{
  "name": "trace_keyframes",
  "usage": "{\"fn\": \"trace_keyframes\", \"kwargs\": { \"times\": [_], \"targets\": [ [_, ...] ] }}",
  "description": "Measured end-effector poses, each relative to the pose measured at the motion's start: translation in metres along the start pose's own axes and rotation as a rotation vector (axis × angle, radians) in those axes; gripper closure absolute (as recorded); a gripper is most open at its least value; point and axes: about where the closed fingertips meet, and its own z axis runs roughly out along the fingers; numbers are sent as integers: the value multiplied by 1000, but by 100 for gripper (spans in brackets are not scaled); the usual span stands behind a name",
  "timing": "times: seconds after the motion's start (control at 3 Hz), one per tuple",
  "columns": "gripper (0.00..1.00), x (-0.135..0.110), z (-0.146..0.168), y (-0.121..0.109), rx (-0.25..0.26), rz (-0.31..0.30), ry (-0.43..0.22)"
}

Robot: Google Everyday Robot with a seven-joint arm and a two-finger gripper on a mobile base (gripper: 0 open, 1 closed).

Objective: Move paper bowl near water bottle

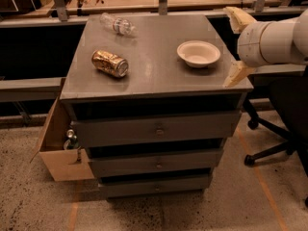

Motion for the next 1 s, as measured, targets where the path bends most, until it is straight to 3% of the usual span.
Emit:
{"fn": "trace_keyframes", "kwargs": {
  "times": [0.67,1.0],
  "targets": [
    [40,24,36,6,38,-70,12],
    [46,28,52,12,43,-80,3]
  ]
}}
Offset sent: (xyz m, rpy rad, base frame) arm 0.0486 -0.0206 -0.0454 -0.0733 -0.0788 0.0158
